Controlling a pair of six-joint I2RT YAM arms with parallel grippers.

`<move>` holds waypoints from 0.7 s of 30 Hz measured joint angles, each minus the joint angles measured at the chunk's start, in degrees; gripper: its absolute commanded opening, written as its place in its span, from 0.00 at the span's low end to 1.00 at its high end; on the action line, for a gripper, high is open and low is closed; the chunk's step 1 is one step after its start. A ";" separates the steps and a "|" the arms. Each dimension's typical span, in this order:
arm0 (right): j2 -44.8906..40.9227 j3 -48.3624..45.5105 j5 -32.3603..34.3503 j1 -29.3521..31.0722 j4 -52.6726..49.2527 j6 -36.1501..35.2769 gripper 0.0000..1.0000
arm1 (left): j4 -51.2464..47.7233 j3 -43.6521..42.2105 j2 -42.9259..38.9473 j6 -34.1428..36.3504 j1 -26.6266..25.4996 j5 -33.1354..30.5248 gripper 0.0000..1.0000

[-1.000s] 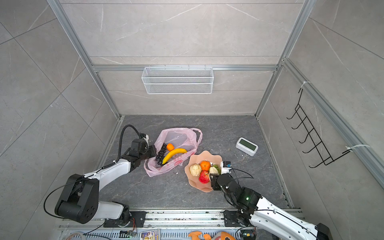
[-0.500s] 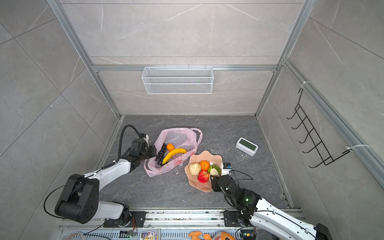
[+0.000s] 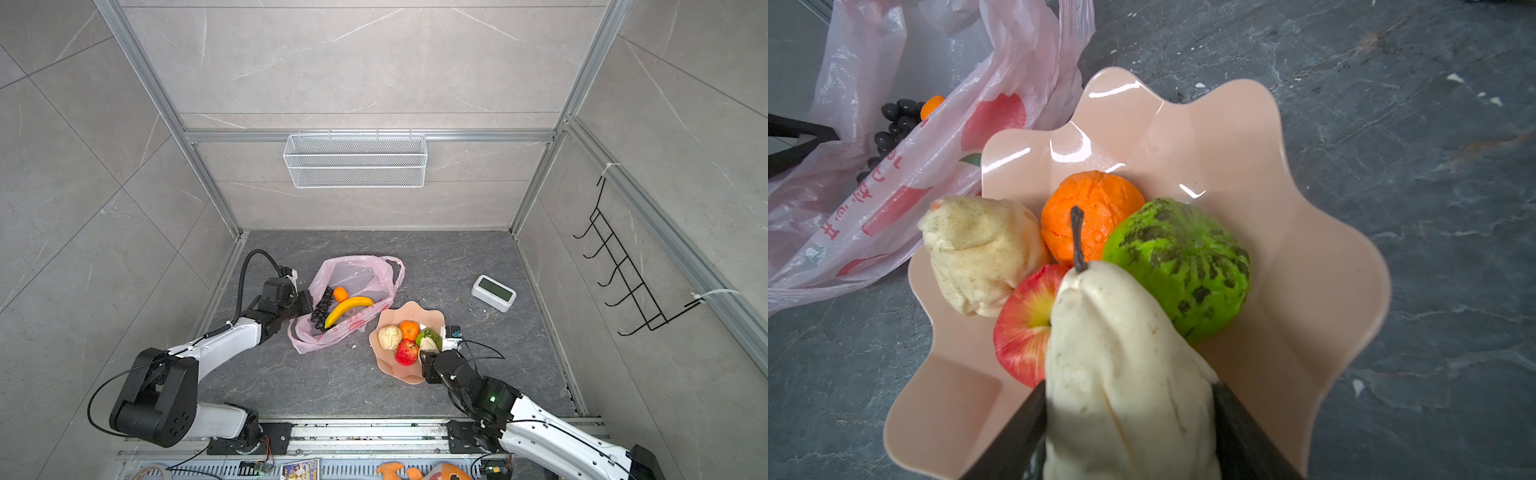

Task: Take the fake fruits out of the plastic bag
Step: 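Lower the cream pear into the bowl and open the right gripper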

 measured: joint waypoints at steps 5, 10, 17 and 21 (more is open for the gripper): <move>0.59 0.00 0.09 0.00 0.00 -0.15 0.65 | 0.02 0.00 0.00 0.00 0.00 0.00 0.00; 1.33 0.26 0.70 0.02 -0.20 -0.59 0.68 | 0.00 0.00 0.02 0.00 0.00 0.00 0.00; 2.95 3.37 2.45 0.00 -1.09 -1.70 0.77 | 0.02 0.00 0.02 0.00 0.00 0.00 0.00; 3.91 4.87 3.32 0.00 -2.03 -2.60 0.78 | 0.00 0.00 0.07 0.00 0.00 0.00 0.00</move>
